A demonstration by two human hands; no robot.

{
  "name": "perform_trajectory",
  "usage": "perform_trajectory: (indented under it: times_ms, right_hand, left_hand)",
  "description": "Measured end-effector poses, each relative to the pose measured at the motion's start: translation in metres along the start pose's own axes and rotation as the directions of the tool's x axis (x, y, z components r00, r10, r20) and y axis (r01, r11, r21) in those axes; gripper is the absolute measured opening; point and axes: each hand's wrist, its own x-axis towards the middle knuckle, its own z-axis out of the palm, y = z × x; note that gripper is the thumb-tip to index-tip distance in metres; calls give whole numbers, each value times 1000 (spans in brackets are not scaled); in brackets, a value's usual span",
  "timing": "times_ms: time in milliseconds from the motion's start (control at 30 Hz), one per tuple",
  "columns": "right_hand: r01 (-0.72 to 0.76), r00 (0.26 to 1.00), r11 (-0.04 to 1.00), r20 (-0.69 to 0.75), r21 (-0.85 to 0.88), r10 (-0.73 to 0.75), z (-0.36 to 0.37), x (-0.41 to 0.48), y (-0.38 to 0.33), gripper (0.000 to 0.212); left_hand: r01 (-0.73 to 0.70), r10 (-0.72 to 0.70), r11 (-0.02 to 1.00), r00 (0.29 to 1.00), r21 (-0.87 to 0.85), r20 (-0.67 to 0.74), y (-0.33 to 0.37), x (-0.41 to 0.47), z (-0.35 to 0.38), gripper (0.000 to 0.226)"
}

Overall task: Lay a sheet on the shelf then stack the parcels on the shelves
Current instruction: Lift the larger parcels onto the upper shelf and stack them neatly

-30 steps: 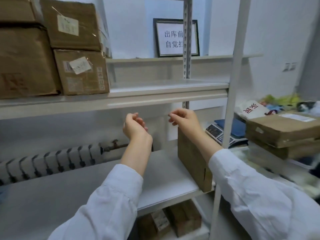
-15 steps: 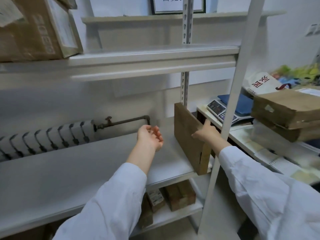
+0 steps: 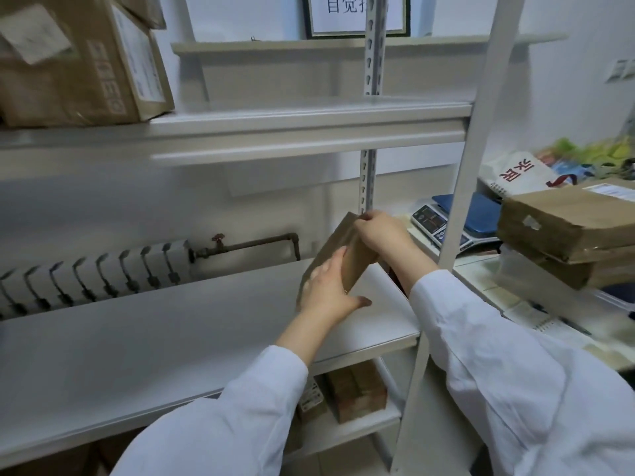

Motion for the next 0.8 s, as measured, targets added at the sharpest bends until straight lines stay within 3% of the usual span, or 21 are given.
perform_trajectory:
  times_ms: [100, 167, 300, 433, 567, 733, 800]
  right_hand:
    - [21, 998, 987, 59, 160, -31, -8, -20, -28, 34]
    - [26, 995, 954, 81, 300, -53, -12, -32, -44, 37]
    - [83, 995, 932, 25, 352, -98, -12, -51, -67, 50]
    - [152, 988, 965, -10, 216, -153, -4, -73, -81, 54]
    - [163, 984, 942, -121, 292, -133, 10, -98, -94, 67]
    - [172, 938, 966, -331, 191, -102, 17, -132, -118, 78]
    - [226, 897, 959, -420, 169, -137, 18, -146, -128, 78]
  left_hand:
    - [7, -20, 999, 961, -47, -276, 4, -16, -23, 66]
    - [43, -77, 994, 928, -101, -365, 4, -26, -52, 56]
    - [10, -141, 929, 933, -369, -330, -6, -45, -120, 37]
    - [-84, -129, 690, 963, -719, -237, -25, -76, -184, 32]
    - [-193, -77, 607, 951, -771, -299, -51, -110, -235, 23]
    - [-285, -47, 502, 934, -816, -354, -66, -139, -269, 36]
    - [-323, -42, 438, 925, -839, -378, -66, -149, -278, 26]
